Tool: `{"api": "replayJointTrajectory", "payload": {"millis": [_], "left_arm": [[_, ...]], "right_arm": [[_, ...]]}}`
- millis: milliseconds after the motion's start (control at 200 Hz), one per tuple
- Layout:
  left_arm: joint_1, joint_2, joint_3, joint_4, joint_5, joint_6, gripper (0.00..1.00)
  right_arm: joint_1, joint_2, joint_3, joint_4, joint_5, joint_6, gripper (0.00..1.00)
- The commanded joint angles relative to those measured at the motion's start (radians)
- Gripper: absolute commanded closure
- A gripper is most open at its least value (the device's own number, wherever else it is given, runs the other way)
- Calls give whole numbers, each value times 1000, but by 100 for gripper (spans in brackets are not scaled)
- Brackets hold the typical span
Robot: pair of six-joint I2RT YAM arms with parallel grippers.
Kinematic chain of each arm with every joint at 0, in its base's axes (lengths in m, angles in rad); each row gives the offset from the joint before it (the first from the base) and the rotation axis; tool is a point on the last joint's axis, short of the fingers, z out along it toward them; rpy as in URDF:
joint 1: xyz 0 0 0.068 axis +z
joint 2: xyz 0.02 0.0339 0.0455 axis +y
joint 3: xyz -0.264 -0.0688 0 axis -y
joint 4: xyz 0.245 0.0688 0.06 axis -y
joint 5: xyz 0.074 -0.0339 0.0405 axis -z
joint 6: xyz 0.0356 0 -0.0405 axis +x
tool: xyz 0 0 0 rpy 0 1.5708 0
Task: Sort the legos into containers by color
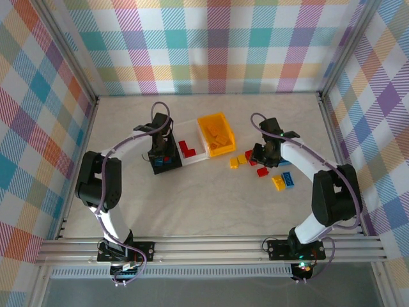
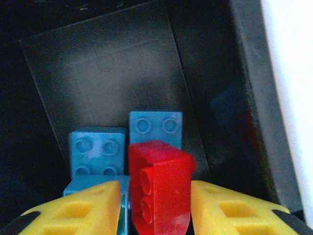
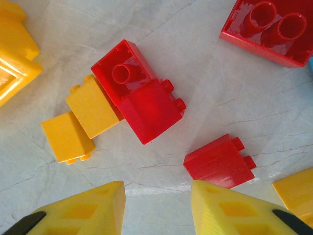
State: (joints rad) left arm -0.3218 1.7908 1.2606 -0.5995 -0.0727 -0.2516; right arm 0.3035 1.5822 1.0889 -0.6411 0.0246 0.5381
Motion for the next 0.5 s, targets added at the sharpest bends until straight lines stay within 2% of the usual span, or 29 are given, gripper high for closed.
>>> {"api": "replayJointTrajectory", "payload": {"millis": [0,225,495], "left_arm": [[8,29,14,-20,-15,-8,63],[8,23,13,-25,-8,-5,77],[7,-47,22,-53,-2,2,81]], "right_arm": [[6,-31,17,-11,-16,-1,60],[20,-24,19,0,-9,5,60],[47,-18,17,16,-2,13,60]]}}
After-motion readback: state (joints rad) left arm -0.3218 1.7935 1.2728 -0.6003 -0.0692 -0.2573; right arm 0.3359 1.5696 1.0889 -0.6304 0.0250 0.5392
